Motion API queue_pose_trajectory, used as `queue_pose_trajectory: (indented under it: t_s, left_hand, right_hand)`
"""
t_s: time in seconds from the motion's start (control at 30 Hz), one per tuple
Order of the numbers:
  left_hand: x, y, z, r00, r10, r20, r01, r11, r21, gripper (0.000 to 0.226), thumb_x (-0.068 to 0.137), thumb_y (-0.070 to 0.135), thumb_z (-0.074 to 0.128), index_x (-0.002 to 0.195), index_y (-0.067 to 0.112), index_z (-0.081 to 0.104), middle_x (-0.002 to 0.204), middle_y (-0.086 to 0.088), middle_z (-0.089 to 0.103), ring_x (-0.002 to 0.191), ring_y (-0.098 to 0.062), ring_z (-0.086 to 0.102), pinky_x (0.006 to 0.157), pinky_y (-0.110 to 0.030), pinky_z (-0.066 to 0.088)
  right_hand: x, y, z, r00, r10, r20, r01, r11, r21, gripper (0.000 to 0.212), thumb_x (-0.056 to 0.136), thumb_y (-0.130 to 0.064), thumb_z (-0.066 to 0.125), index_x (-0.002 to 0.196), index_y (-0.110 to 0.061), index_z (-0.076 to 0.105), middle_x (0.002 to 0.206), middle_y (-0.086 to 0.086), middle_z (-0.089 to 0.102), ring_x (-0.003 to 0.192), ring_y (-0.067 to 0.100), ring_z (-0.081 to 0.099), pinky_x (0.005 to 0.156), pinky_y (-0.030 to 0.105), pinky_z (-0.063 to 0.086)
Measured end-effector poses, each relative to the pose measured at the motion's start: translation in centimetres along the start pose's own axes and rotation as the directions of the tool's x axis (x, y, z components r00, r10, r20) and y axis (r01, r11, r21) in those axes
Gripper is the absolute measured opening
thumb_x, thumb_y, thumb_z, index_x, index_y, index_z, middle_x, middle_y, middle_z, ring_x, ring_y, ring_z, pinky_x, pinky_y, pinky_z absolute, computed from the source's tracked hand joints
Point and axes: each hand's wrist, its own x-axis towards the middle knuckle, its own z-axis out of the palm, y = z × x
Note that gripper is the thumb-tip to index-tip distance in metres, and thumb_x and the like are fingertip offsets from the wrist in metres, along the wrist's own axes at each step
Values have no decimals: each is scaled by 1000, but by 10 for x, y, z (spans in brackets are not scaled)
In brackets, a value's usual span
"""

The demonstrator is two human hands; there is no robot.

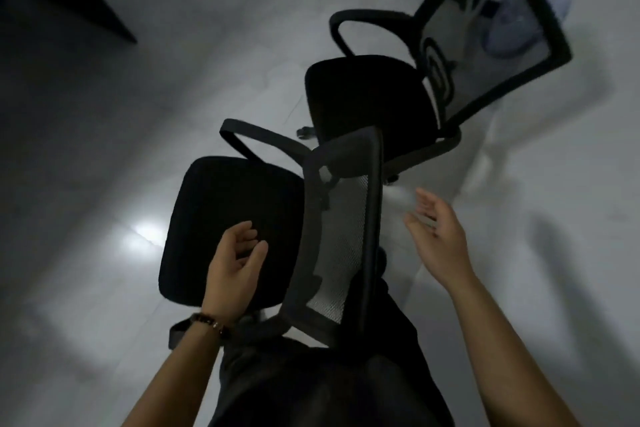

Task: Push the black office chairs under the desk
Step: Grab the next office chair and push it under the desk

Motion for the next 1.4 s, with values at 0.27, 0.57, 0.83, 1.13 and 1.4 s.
queue_pose_trajectory:
  t_s: [0.27,0.57,0.83,1.13,1.4]
  left_hand:
    - [-35,-9,103,958,-234,-163,229,972,-52,42,91,26,59,131,17,47,121,-1,56,106,-11,56,91,-35,51]
    - [-60,-42,179,983,-172,-66,180,972,151,46,94,44,40,127,15,54,128,-6,55,119,-23,49,102,-38,38]
    - [-120,-107,120,978,-173,-113,203,909,365,46,96,47,37,129,18,53,131,-3,55,122,-21,48,106,-40,36]
    - [-163,-138,79,881,-248,-404,449,709,544,55,97,48,17,122,24,60,130,-1,60,125,-22,49,111,-44,28]
    - [-159,-153,32,829,-255,-497,523,669,528,60,94,52,13,120,25,60,129,-2,60,126,-25,46,109,-53,18]
  right_hand:
    - [121,-36,6,786,-325,526,550,756,-354,44,95,-32,58,137,-22,51,140,-2,44,131,14,40,112,42,36]
    - [126,6,41,544,-239,804,837,91,-540,66,95,-64,16,128,-30,62,146,8,48,143,27,28,120,44,-7]
    - [10,52,52,616,-171,769,787,180,-590,77,88,-78,15,133,-30,56,148,7,43,142,29,22,117,46,-5]
    - [-30,57,102,608,-232,759,794,153,-589,76,86,-81,17,136,-33,49,151,8,39,143,31,18,117,52,-5]
    - [-40,33,157,593,-235,770,804,120,-582,71,87,-77,19,130,-34,56,148,9,43,141,33,23,117,53,-1]
